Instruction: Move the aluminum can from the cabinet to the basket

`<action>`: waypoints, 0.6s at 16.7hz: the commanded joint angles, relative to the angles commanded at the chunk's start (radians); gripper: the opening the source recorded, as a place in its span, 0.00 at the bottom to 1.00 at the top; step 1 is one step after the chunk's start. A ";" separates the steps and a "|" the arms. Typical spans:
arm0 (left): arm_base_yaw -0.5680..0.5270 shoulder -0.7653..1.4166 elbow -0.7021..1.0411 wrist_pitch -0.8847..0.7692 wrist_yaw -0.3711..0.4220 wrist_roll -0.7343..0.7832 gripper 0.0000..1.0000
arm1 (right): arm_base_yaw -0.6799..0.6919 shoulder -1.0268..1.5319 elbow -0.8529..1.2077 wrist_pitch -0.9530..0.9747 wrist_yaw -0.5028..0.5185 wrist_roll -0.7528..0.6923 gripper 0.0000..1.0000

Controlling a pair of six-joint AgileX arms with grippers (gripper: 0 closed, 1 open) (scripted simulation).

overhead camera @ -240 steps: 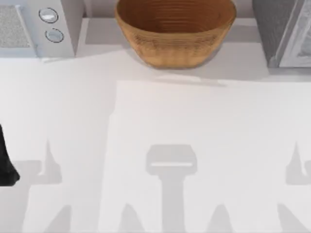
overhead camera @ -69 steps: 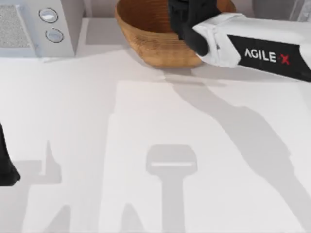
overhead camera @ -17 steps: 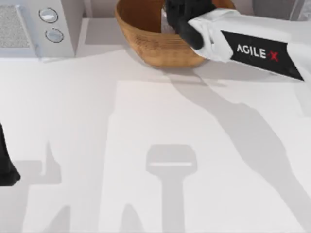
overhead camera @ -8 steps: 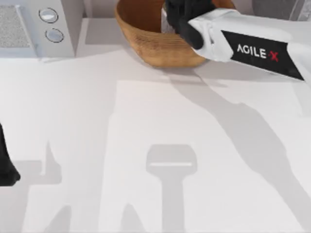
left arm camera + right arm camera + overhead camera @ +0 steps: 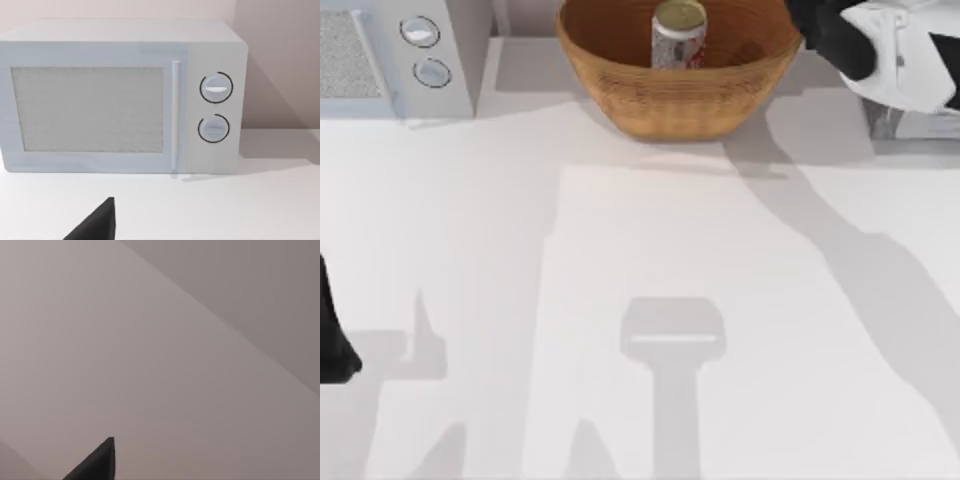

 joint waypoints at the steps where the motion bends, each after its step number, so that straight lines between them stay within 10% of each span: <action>1: 0.000 0.000 0.000 0.000 0.000 0.000 1.00 | -0.023 -0.092 -0.085 -0.013 -0.037 0.000 1.00; 10: 0.000 0.000 0.000 0.000 0.000 0.000 1.00 | -0.264 -1.178 -0.930 -0.187 -0.316 -0.007 1.00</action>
